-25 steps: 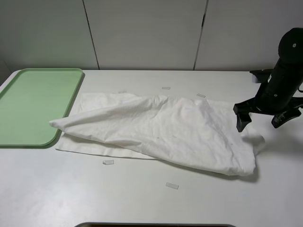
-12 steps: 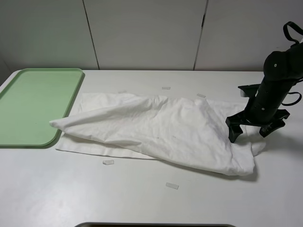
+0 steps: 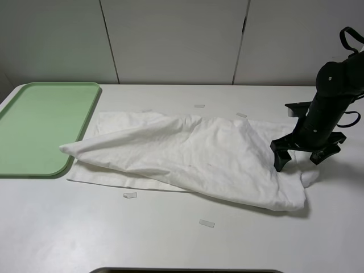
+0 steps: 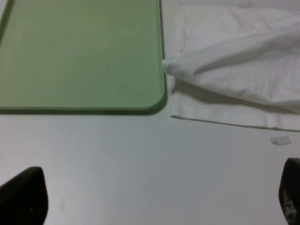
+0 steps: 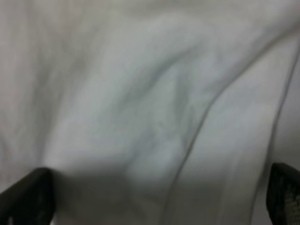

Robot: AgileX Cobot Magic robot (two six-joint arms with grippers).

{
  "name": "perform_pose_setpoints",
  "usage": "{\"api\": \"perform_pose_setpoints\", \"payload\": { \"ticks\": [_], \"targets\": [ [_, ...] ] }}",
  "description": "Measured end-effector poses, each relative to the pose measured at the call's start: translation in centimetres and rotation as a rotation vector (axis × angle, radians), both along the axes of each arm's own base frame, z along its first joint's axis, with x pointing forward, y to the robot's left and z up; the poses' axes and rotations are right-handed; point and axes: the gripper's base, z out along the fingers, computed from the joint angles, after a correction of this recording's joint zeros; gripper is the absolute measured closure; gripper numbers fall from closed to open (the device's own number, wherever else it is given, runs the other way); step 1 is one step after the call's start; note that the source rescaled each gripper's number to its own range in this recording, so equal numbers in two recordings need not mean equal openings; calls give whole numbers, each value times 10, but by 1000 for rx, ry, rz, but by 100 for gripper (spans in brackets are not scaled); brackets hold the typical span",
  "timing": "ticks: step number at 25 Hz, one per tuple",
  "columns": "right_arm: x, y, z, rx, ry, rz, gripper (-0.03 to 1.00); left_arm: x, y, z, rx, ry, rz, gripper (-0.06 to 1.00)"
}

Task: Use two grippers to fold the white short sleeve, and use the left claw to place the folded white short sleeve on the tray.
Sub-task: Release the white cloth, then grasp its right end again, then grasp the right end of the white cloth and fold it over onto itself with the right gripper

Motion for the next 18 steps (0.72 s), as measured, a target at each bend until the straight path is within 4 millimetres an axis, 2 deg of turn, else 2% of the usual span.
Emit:
{"api": "perform_pose_setpoints", "payload": {
  "ticks": [5, 6, 7, 9, 10, 18],
  "targets": [
    [0, 2, 0, 19, 3, -24, 15, 0, 0, 0, 0, 0, 0, -4],
    [-1, 4, 0, 31, 6, -36, 27, 0, 0, 0, 0, 0, 0, -4],
    [-1, 6, -1, 51, 6, -61, 60, 0, 0, 0, 0, 0, 0, -4],
    [0, 6, -1, 51, 1, -62, 82, 0, 0, 0, 0, 0, 0, -4],
    [0, 6, 0, 51, 0, -62, 89, 0, 0, 0, 0, 0, 0, -4],
    [1, 5, 0, 45, -8, -56, 89, 0, 0, 0, 0, 0, 0, -4]
  ]
}}
